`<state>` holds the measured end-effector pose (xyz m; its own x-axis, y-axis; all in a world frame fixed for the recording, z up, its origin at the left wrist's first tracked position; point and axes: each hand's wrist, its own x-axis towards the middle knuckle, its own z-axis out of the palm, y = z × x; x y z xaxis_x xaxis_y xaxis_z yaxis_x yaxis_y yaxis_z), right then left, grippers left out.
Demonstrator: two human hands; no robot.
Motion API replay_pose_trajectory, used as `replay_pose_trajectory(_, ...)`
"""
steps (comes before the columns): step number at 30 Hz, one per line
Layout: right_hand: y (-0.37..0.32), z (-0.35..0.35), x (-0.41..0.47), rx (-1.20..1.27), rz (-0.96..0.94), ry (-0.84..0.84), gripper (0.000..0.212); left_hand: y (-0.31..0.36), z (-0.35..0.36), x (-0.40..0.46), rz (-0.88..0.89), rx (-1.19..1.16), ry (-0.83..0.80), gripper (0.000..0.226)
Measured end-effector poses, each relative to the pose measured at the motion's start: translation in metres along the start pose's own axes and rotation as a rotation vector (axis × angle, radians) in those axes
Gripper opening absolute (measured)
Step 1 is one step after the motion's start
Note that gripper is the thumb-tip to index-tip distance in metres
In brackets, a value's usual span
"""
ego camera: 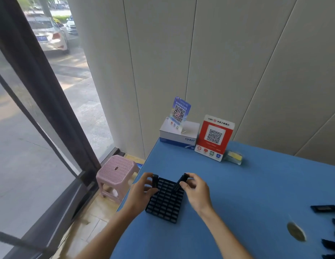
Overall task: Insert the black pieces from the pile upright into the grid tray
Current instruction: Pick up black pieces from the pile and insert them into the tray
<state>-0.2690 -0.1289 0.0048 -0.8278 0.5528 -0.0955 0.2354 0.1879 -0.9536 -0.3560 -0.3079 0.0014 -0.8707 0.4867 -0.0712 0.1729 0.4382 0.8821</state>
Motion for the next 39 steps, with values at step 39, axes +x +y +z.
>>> replay_pose_trajectory(39,-0.011,0.037,-0.017,-0.637,0.01,0.137,0.051,-0.011,-0.017,0.071,0.33,0.297,-0.197,0.043)
